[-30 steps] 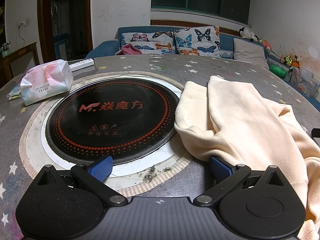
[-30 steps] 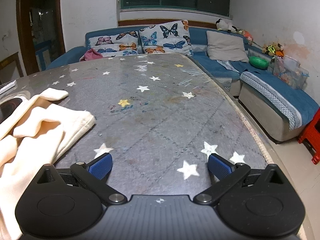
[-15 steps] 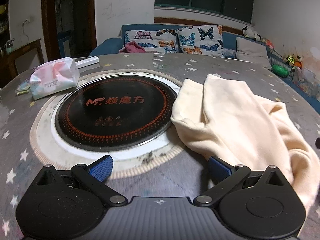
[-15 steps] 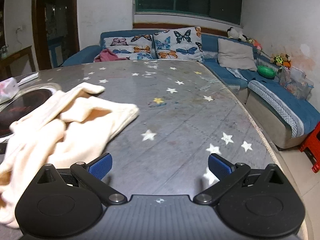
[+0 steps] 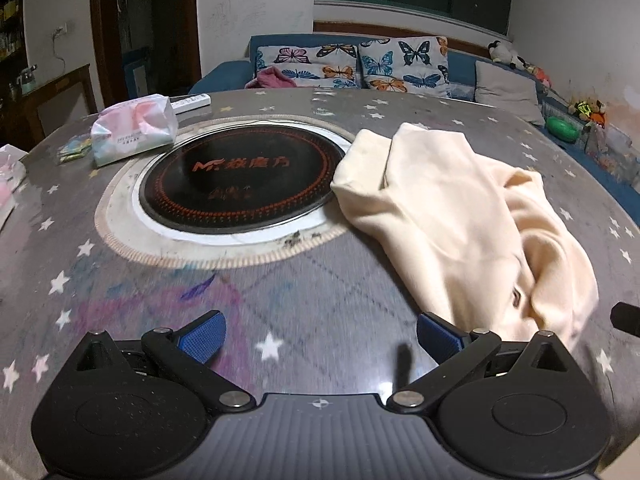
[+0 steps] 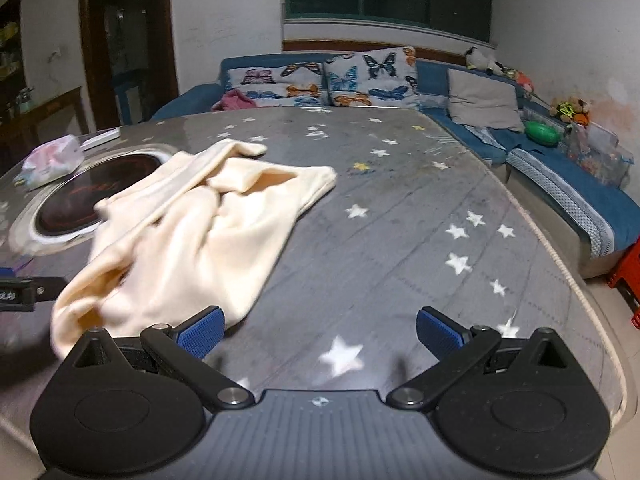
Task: Fold clothes
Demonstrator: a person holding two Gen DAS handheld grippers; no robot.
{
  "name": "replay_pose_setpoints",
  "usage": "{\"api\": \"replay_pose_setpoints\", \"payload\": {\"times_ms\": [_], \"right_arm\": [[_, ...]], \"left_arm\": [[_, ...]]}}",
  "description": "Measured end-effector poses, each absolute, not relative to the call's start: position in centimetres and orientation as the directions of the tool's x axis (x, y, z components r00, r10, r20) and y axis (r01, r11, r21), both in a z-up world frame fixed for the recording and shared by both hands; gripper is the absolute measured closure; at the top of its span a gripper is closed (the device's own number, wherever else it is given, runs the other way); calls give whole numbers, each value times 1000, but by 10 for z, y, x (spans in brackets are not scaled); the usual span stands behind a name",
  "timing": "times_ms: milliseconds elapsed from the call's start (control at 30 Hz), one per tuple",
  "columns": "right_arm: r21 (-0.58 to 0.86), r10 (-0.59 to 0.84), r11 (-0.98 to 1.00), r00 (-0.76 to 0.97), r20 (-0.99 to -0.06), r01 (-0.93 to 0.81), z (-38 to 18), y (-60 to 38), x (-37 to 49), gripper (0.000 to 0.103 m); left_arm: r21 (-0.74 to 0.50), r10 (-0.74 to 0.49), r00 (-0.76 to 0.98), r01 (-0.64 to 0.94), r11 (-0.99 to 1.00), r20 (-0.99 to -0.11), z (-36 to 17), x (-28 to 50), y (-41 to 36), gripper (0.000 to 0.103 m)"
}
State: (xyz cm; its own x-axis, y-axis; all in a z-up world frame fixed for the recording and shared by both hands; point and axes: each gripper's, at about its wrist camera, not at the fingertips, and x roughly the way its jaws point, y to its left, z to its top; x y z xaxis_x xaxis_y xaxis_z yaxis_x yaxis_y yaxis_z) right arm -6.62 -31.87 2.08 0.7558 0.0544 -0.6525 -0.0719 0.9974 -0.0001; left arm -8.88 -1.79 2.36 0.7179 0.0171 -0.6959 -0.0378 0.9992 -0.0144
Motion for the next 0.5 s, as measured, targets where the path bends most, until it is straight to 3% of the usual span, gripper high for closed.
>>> {"api": "replay_pose_setpoints", "payload": {"times_ms": [500], "right_arm": [[14, 116, 990, 752, -649, -140, 20, -307, -102, 0]], "left_arm": [[12, -9, 721, 23, 1000, -693, 30, -124, -33, 0]]}}
